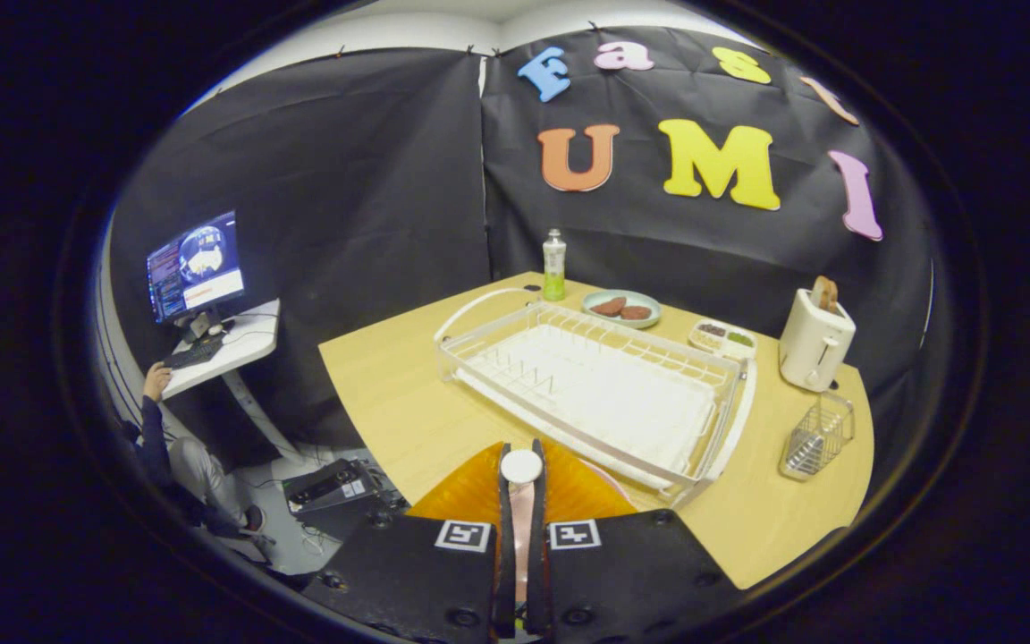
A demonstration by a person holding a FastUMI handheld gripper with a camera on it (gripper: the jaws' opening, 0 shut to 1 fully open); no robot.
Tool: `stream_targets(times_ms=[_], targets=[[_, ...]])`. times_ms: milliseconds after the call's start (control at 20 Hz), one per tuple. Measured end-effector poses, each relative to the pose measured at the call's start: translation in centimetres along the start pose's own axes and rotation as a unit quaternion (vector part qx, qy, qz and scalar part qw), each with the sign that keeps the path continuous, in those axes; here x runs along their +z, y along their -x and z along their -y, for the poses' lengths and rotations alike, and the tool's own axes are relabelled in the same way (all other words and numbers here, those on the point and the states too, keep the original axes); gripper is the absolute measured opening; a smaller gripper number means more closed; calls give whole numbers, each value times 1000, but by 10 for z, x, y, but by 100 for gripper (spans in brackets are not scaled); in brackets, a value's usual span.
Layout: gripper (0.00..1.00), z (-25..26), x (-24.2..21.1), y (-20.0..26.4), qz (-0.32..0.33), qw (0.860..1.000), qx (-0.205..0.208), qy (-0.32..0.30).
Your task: Take the plate from the dish rack, then take the spoon from the basket and place it into the plate.
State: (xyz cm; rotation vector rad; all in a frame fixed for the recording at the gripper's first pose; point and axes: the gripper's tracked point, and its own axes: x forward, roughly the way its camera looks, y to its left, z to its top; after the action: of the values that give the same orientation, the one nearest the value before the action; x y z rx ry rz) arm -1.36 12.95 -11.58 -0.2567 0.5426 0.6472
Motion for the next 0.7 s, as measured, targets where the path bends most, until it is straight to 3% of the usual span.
stream_targets(times_ms=[350, 550, 650, 700], targets=[[14, -9, -18, -17, -31, 999, 21, 0], [20, 4, -13, -21, -24, 1000, 1, 8], [30, 11, -13, -24, -22, 1000, -8, 3], [42, 13, -12, -25, -21, 1000, -9, -1]])
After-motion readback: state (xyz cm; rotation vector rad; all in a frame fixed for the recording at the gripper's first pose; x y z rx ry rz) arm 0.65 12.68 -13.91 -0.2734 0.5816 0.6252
